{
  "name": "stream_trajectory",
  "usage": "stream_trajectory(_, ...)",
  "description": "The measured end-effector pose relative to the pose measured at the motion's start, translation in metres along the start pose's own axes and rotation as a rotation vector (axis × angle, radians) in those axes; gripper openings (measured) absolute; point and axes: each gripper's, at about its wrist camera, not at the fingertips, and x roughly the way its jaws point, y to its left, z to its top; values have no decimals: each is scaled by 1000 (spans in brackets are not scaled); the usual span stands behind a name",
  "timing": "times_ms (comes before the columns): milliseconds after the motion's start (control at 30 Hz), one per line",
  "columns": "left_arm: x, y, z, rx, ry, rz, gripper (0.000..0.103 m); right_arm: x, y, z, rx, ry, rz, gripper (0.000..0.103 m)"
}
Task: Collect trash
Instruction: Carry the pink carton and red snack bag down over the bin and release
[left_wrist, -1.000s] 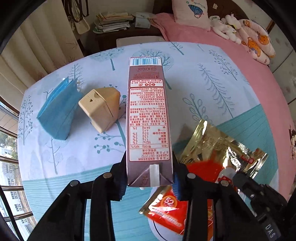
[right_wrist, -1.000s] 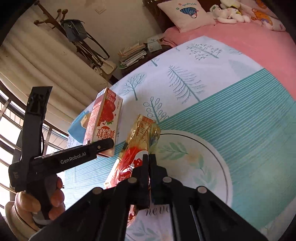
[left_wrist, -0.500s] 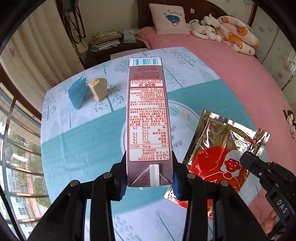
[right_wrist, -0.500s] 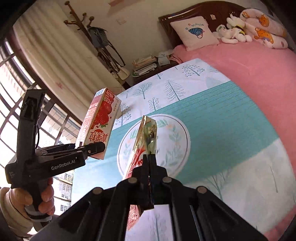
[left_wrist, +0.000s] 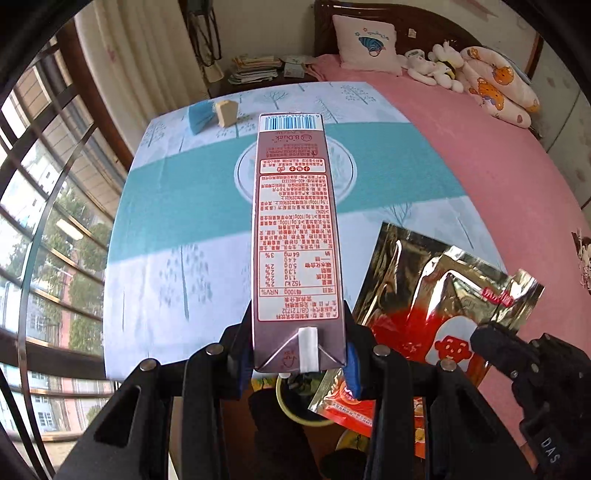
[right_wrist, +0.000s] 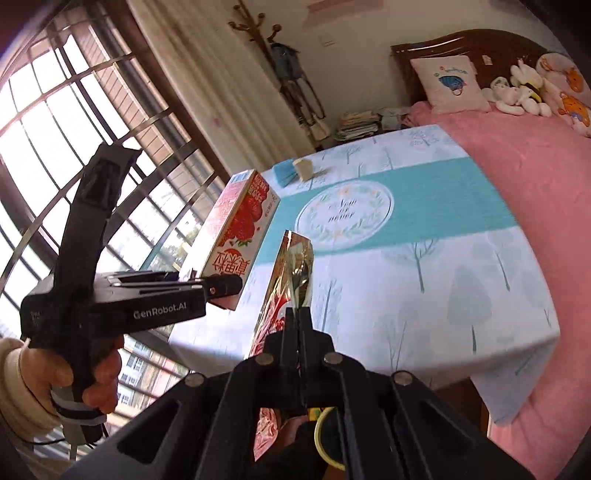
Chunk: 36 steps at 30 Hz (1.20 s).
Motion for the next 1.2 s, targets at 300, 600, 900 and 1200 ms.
stream_trajectory(300, -17, -16, -53, 17, 24, 46, 37, -4, -14, -71, 66, 100, 72, 0)
stream_trajectory(600, 44, -19, -95, 50, 142, 49, 37, 39, -54, -128, 136, 177, 6, 0)
stream_trajectory(900, 117, -37, -160, 117, 206, 15, 36, 106, -107, -199, 202, 283, -77, 0)
stream_trajectory(1200, 207, -48, -218, 181, 210, 37, 36, 165, -132, -250, 213, 334, -105, 0)
